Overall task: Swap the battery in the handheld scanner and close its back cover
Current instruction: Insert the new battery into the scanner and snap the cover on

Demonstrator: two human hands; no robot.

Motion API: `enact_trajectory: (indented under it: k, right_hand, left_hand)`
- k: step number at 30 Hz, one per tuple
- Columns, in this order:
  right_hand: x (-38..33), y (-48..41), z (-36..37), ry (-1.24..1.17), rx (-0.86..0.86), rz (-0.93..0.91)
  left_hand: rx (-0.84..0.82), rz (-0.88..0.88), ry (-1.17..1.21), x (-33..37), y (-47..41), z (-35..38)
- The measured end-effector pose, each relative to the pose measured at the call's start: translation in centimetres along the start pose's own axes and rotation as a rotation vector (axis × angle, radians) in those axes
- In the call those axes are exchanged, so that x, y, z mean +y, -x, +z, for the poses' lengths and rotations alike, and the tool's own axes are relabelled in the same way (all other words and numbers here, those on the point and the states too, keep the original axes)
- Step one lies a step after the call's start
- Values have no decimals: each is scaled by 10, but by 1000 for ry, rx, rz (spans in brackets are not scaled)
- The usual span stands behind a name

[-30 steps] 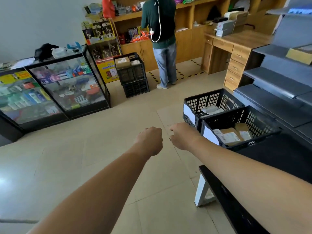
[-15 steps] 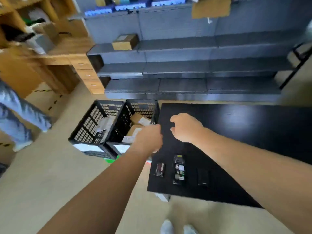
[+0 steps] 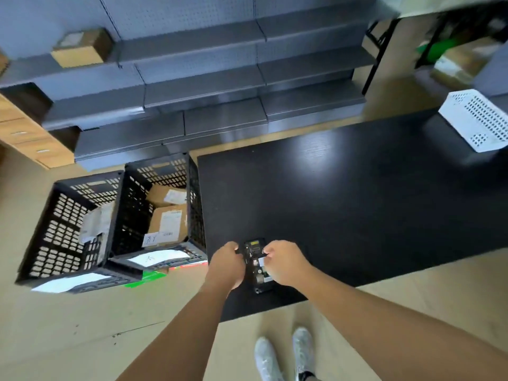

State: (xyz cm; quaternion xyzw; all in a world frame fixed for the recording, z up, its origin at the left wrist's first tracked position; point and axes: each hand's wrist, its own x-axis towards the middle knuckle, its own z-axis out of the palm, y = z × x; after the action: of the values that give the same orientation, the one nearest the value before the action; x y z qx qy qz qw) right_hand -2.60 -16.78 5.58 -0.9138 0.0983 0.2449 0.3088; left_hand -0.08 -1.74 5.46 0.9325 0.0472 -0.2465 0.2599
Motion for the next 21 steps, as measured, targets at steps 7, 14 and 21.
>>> enact_trajectory:
  k: [7, 14, 21]
  right_hand:
    - [-28, -25, 103, -224, -145, 168]
    - [-32, -48, 133, -265, -213, 287]
    - [-34, -53, 138, -309, -173, 376]
  left_hand:
    - [66, -135, 162, -73, -2, 46]
    - [67, -282, 286, -88, -16, 73]
    - [146, -459, 588, -93, -25, 72]
